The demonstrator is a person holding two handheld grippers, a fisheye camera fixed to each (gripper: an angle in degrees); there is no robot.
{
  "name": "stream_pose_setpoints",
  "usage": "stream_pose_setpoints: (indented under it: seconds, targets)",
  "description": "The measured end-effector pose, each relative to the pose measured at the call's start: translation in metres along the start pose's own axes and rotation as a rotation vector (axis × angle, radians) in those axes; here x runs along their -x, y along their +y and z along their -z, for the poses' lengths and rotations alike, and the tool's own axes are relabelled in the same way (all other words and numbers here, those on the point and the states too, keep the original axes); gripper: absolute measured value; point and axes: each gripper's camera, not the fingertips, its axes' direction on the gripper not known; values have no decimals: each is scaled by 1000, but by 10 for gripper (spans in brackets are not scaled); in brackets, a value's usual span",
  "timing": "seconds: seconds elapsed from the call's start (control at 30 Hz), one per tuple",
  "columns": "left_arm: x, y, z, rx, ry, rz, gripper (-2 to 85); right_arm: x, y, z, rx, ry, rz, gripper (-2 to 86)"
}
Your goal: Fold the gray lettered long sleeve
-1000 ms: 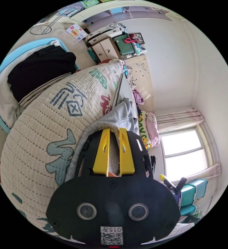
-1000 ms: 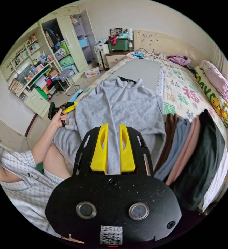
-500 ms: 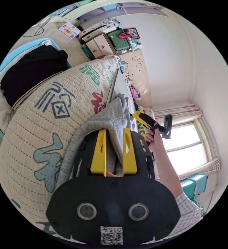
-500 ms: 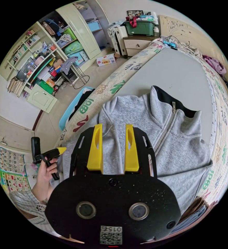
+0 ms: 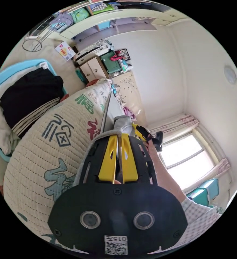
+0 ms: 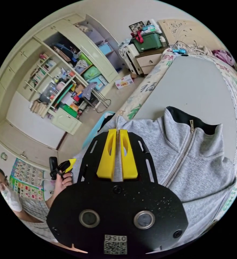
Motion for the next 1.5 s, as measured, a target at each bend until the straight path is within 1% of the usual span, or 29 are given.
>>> stream_pose_setpoints:
  seconds: [0.03,0.07,0.13,0.17,0.23,0.27,0.33,0.43,0.5,0.57,0.63,0.67,0.73,0.8,0.87,0.97,1.03,1.07,1.1,1.2,1.3,1.37,1.43,1.47,1.5]
  targets:
    - [4,0,0,0,-11,19,22,-5,-4,-6,-8,-4,-39,19]
    - [15,1,-1,-5,-5,66,30,-11,-7,-8,-55,-31,-83,13]
    - [34,4,-1,0,54,152,55,-19,-12,-12,-107,-93,-125,11]
    - [42,4,-1,3,65,182,59,-21,-15,-16,-95,-104,-136,13]
    - [45,1,-1,22,41,180,61,-21,-26,-30,6,-32,-133,36]
    - [43,-3,-1,29,35,169,62,-17,-28,-33,34,18,-90,57]
    - [40,-6,-1,41,29,158,67,-13,-28,-32,54,57,-13,89]
    - [42,-8,-6,53,19,162,70,-23,-19,-31,140,70,59,132]
    - [45,-11,-8,68,20,173,56,-33,-10,-34,201,63,81,136]
    - [47,-12,-9,74,26,179,43,-40,-1,-42,248,33,88,133]
    - [48,-13,-10,78,39,180,28,-33,4,-57,289,-22,125,93]
    - [48,-13,-10,78,61,166,20,-25,4,-66,320,24,152,66]
    - [47,-12,-8,60,74,160,13,-11,0,-73,306,156,178,19]
    - [41,-12,-4,24,50,135,7,1,-6,-76,280,150,188,6]
    - [40,-14,0,-2,41,137,5,18,-14,-82,242,160,190,0]
    - [49,-11,-2,-15,39,192,5,36,-19,-100,240,224,192,1]
    - [52,-7,-6,-18,29,212,8,47,-18,-124,262,301,172,13]
    - [50,-6,-8,-12,16,209,12,46,-15,-133,284,333,134,36]
    - [46,-6,-10,1,1,199,16,45,-14,-133,282,336,107,47]
    - [37,-4,-9,12,-19,169,33,46,4,-104,188,280,33,49]
    - [25,2,-4,2,-24,138,43,72,47,-45,107,213,130,48]
    - [11,7,-3,5,-48,92,46,93,92,-6,88,207,198,48]
    - [-8,15,-4,14,-81,26,45,119,171,43,90,205,266,54]
    - [-23,22,-4,14,-101,-25,41,128,214,65,85,224,281,57]
    - [-40,32,-4,12,-98,-90,34,132,235,75,82,240,281,58]
